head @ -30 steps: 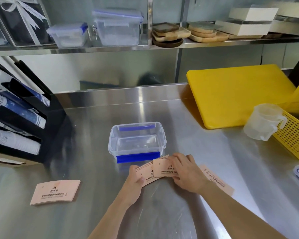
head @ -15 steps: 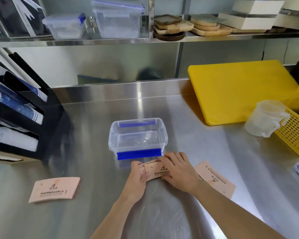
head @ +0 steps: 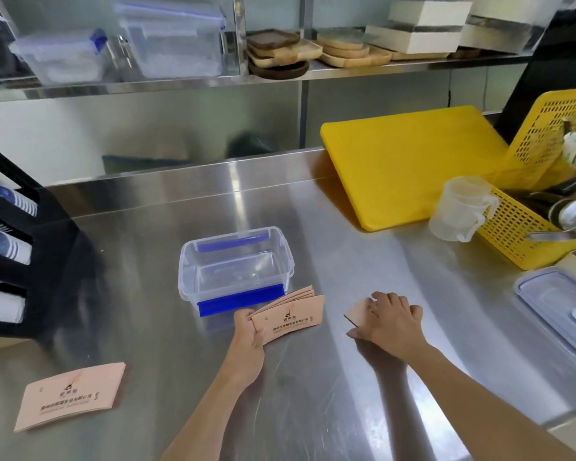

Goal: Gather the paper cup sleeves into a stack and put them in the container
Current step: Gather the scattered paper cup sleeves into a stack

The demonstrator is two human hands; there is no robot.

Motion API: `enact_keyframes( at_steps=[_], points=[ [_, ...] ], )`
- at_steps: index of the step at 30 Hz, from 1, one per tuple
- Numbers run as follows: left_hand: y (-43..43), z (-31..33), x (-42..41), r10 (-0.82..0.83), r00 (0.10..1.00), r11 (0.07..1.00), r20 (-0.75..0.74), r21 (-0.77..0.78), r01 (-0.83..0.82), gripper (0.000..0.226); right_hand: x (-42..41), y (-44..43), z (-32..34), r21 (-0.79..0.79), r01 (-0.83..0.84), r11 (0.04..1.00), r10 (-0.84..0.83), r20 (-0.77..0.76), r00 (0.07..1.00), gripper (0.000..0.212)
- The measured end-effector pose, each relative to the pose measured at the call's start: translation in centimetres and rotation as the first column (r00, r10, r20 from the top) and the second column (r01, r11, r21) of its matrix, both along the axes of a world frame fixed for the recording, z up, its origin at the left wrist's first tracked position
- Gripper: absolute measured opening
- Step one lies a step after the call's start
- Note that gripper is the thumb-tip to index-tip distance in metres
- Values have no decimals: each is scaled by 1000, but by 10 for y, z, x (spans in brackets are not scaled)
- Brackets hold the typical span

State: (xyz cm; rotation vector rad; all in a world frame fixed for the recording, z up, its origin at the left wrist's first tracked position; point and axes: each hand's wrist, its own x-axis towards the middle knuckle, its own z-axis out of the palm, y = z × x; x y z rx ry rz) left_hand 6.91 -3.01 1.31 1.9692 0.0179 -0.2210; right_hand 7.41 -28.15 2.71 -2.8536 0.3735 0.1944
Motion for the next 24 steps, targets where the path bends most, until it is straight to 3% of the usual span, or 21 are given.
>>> enact_keyframes(
  at_steps=[4,6,8,10,13,18,22,24],
  points=[
    [-1,3,2,3,1000,1000,-3,-27,-3,26,4,1,6,43,92,995,-87,-113,990,71],
    [-1,4,2,10,1000,999,-14,-38,-11,26,7,5,11,45,37,998,-29,-171,985,50],
    [-1,4,2,20,1000,999,-19,-40,-20,27,10,9,18,218,30,976,3,-150,989,20],
    [0,5,2,24,999,999,-24,-42,-25,27,14,12,23,427,11,904,28,-85,996,26],
    [1,6,3,28,999,999,-33,-40,-29,24,21,21,38,609,-50,792,76,-17,997,20],
    [4,10,2,53,997,998,-57,-33,-55,21,30,38,50,589,-87,804,100,10,995,12],
    [7,12,2,76,995,997,-63,-30,-78,18,28,49,55,792,-58,608,70,19,997,15],
    [8,14,2,87,994,996,-64,-31,-89,18,28,51,54,822,-65,566,71,30,997,24]
  ],
)
